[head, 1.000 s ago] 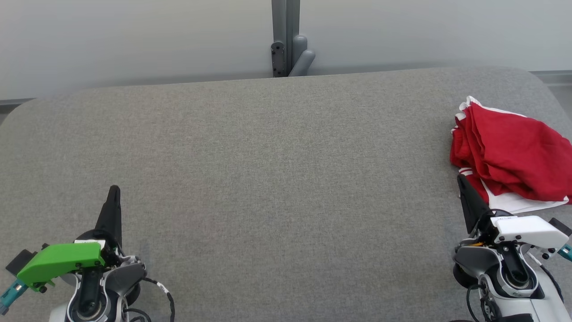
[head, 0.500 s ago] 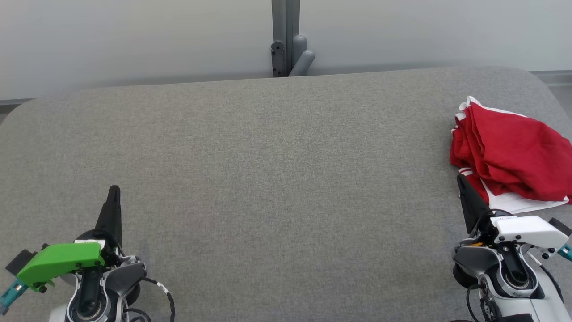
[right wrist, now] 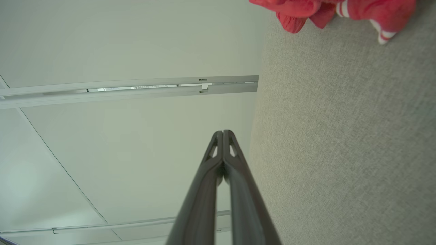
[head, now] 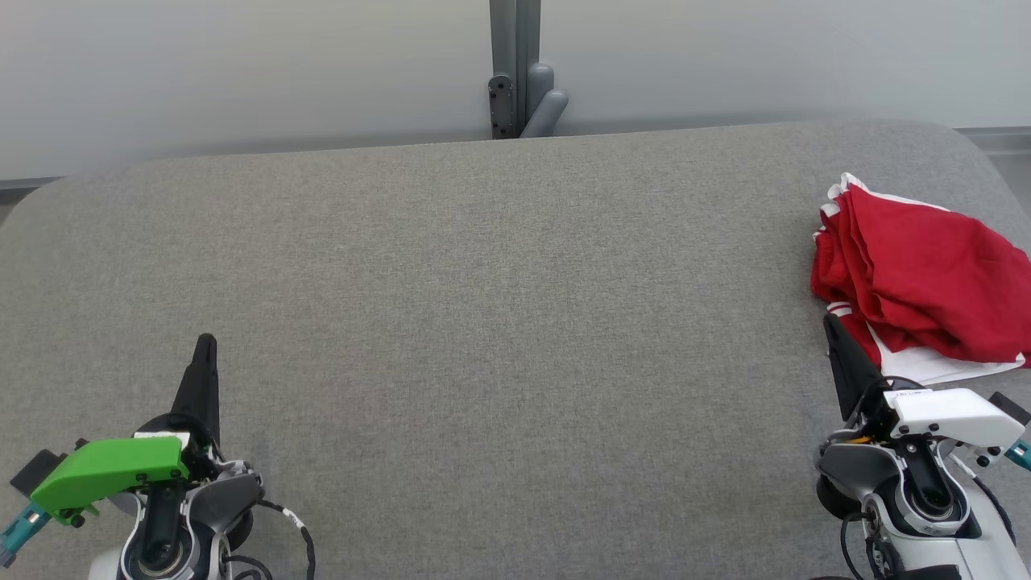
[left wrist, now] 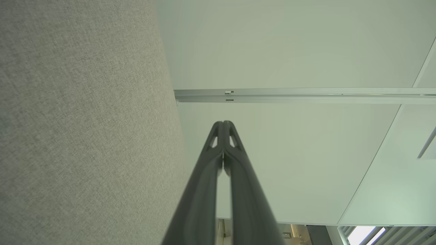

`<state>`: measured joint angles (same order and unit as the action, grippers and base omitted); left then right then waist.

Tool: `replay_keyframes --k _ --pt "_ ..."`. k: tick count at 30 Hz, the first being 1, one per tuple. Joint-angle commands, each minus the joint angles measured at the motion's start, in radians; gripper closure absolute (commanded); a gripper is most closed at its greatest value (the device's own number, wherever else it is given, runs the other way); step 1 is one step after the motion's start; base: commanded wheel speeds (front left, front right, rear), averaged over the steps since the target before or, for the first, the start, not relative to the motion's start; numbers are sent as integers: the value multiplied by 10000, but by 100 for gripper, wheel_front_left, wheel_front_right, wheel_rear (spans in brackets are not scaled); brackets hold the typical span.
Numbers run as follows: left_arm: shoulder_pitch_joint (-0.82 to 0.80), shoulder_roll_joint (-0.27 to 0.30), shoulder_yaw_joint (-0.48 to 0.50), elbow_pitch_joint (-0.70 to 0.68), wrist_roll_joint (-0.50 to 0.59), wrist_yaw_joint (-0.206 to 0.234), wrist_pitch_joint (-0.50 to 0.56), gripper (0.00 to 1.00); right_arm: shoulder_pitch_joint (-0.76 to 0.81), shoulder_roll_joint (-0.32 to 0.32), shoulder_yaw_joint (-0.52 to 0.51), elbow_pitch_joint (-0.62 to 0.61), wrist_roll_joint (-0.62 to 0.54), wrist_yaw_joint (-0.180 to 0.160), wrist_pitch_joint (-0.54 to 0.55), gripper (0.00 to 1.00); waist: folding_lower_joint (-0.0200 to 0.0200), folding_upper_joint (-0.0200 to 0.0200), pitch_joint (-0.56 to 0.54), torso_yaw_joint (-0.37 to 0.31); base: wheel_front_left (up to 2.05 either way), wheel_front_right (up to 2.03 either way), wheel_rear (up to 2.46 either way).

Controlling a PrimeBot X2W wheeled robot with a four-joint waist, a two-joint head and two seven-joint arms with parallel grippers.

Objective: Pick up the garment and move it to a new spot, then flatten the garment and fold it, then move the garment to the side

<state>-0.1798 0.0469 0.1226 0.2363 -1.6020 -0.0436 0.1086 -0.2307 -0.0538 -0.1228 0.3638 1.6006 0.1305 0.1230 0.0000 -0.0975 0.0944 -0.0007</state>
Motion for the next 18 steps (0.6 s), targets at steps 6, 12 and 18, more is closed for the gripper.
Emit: replay_keyframes --k 6,12,18 --pt "-114 63 4 -4 -16 -36 20 100 -27 -86 4 -36 93 4 -30 100 0 0 0 0 0 0 0" --pt "-114 63 4 -4 -16 -36 20 100 -26 -90 14 -36 104 4 -32 100 0 0 0 0 0 0 0" --pt "-114 63 4 -4 -16 -36 20 100 -24 -92 22 -37 100 4 -40 100 0 0 0 0 0 0 0"
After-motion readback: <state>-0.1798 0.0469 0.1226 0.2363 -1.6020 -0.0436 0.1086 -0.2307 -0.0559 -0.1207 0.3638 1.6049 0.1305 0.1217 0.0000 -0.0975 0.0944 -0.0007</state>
